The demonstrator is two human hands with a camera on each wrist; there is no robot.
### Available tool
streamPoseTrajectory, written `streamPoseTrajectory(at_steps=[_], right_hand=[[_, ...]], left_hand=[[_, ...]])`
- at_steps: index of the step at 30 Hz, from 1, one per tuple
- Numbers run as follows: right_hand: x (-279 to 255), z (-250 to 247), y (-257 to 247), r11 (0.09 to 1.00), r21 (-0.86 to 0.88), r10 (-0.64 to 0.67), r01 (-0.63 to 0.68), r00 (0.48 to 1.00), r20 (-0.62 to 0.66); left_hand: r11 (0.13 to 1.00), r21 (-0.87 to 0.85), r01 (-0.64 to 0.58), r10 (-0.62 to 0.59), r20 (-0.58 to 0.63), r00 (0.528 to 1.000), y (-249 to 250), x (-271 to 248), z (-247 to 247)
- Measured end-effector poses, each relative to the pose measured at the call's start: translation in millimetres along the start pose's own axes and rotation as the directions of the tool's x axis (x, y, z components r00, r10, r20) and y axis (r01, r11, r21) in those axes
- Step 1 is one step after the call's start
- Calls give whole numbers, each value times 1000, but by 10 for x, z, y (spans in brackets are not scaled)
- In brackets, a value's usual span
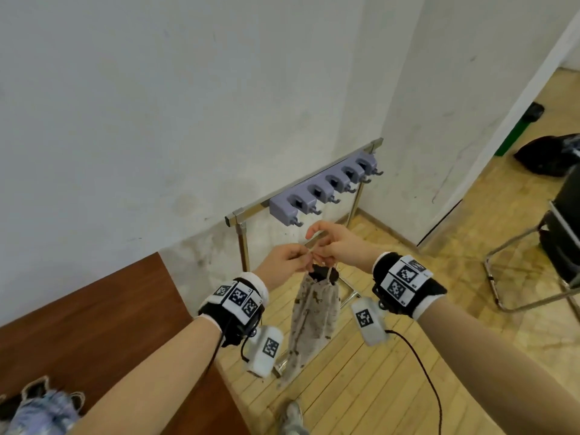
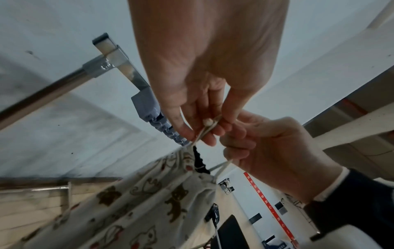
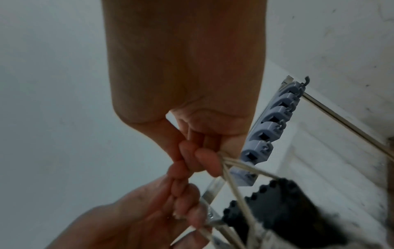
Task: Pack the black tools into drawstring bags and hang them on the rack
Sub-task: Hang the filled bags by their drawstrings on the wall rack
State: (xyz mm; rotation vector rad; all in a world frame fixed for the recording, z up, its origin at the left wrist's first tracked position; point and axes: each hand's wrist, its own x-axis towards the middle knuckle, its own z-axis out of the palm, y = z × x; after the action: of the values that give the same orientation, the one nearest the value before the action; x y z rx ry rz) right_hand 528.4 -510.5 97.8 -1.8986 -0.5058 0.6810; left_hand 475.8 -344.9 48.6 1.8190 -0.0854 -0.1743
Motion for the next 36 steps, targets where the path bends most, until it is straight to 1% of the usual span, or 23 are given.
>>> streamPoseTrajectory(at_steps=[2,5,10,12,14,17,19,22,26,29,31,32,36], right_hand=[[209,-185,62,996,-83,21,-20,1000,14],[566,-463,127,981,-195,17,-12,1000,26],[1117,-651,376,982,-188,19,-9,998,52],[1360,-679,494,978,-207,3,7,999,50],[1564,-699,582,977,-214,-9,18,999,43],[1793,-686,694,970,-241,-13,17,1000,19],[1878,-655,775,971,-239,-19,19,1000,1],[1955,-636,913,971,-240,-28,14,998,-55],[2016,-592,1059,977,-210,10,-31,995,-98],[2072,-485,1075,954,-300,-23,-6,995,-93],[2087,-416,1094,937,-347,-9,-28,995,-103],[2078,-387,1106,938,-344,6,-45,993,-115],[2056,-356,1167,974,-212,58,-86,989,-133]], left_hand=[[998,-58,12,-12,9,1000,-8,235,-33],[999,-45,30,-31,-33,999,-27,603,-136],[987,-50,153,-156,-72,985,-236,1024,-264],[979,-31,201,-203,-141,969,-326,1182,-310],[970,-33,242,-243,-232,942,-374,1282,-325],[955,38,296,-264,-353,898,-431,1366,-300],[942,39,333,-286,-425,859,-491,1420,-272],[920,10,391,-334,-501,799,-567,1504,-207],[905,-55,422,-381,-544,748,-654,1586,-138],[891,-134,434,-429,-565,705,-717,1620,-132],[881,-132,455,-444,-567,694,-740,1616,-116],[877,-123,464,-446,-565,694,-753,1610,-103],[869,-110,482,-455,-560,692,-766,1609,-59]])
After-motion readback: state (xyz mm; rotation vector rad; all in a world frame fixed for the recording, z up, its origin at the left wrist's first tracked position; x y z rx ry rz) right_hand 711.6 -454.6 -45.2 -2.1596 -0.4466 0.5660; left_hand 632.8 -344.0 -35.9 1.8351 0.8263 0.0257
